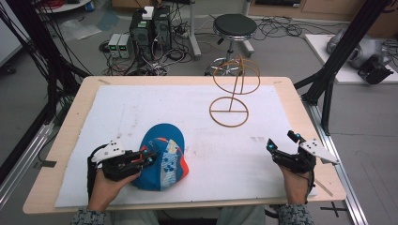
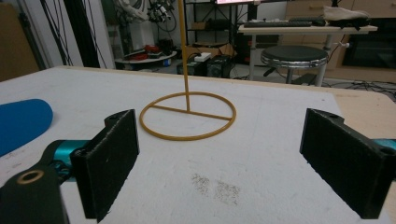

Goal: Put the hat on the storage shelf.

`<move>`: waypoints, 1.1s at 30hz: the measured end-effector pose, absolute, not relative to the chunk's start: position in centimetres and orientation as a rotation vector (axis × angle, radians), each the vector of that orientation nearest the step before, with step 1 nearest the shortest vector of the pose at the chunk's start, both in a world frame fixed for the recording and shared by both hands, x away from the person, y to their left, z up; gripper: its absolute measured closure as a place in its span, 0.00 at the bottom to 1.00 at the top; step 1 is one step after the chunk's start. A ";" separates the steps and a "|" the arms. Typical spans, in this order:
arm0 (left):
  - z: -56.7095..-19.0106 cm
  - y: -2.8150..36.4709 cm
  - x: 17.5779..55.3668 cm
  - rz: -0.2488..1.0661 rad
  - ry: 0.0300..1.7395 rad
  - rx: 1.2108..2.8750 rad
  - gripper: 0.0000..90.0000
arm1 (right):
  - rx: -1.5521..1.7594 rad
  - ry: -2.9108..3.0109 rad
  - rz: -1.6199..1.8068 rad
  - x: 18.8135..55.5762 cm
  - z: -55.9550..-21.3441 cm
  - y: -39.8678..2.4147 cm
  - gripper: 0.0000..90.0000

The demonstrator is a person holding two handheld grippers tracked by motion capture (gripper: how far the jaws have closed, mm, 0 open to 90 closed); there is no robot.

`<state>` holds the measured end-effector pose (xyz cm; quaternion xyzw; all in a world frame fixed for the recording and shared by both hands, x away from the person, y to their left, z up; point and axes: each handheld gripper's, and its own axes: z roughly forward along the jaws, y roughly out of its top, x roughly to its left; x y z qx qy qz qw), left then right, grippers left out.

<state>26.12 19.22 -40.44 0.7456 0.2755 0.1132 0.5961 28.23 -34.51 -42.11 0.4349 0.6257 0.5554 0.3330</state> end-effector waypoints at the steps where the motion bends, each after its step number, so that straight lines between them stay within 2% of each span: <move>1: -40.4 19.2 26.0 0.271 0.638 1.724 0.95 | 1.135 1.635 1.449 28.3 -42.1 -34.6 0.12; 6: -39.7 18.8 25.8 0.295 0.623 1.708 0.98 | 1.136 1.636 1.448 28.5 -42.2 -34.7 0.12; 20: -36.4 18.0 26.5 0.263 0.634 1.583 0.98 | 1.162 1.622 1.472 29.1 -42.4 -35.5 0.12; 33: -30.8 17.4 28.8 0.341 0.623 1.482 0.98 | 1.179 1.602 1.510 29.1 -42.5 -35.9 0.12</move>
